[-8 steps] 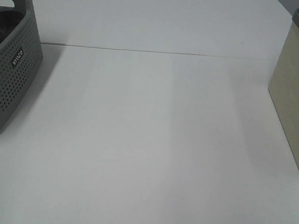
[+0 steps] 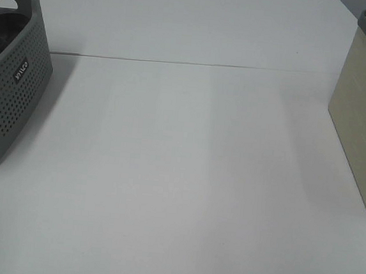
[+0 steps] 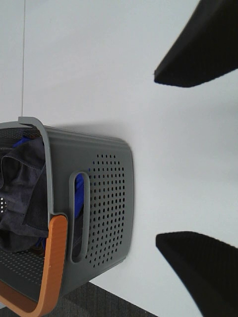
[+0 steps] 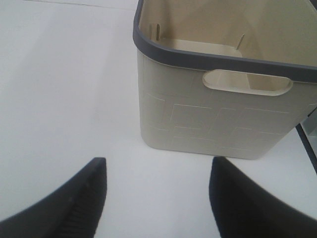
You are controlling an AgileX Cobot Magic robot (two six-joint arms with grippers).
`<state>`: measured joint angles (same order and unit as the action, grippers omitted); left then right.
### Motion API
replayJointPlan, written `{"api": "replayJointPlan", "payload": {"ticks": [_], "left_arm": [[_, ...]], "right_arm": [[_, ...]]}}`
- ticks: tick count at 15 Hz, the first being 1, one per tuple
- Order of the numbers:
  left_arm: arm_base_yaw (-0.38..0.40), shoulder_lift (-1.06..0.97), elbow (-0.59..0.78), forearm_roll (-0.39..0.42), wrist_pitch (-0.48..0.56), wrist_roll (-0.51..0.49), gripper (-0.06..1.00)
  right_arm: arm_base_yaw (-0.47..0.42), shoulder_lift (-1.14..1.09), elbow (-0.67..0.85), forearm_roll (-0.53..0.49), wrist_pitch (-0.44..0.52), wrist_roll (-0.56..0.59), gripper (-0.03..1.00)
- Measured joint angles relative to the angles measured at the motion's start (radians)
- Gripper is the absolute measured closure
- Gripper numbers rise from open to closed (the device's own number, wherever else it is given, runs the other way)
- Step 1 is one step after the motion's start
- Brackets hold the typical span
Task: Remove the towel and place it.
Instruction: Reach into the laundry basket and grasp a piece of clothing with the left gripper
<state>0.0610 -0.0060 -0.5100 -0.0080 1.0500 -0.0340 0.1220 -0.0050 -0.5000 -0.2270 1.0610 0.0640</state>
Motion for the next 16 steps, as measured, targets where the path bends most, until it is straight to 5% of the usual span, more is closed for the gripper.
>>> {"api": "replayJointPlan", "payload": {"ticks": [16], "left_arm": [[0.0, 0.0, 0.0, 0.013, 0.0, 0.0, 0.19]], "right_arm": [[0.0, 0.0, 0.0, 0.0, 0.0, 0.0, 0.36]]}}
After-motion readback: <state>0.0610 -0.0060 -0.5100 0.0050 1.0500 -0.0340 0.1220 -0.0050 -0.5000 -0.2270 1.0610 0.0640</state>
